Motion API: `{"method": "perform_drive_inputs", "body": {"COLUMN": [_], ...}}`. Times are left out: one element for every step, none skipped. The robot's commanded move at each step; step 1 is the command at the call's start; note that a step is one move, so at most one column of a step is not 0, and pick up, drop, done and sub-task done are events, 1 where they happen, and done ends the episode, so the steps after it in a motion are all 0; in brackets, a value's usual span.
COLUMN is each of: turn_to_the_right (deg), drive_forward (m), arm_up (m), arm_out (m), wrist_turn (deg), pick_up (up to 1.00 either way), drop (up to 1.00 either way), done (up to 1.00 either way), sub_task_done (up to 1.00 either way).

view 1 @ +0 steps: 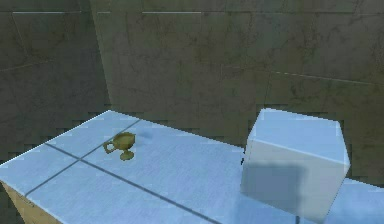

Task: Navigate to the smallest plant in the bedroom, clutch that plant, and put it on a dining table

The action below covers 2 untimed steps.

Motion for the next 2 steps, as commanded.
{"method": "perform_drive_inputs", "body": {"turn_to_the_right": [0.0,0.0], "drive_forward": [0.0,0.0], "arm_up": [0.0,0.0], "arm_out": [0.0,0.0], "wrist_turn": [-45.0,-45.0], "pick_up": [0.0,0.0], "drop": [0.0,0.0], "done": [0.0,0.0], "sub_task_done": [0.0,0.0]}}
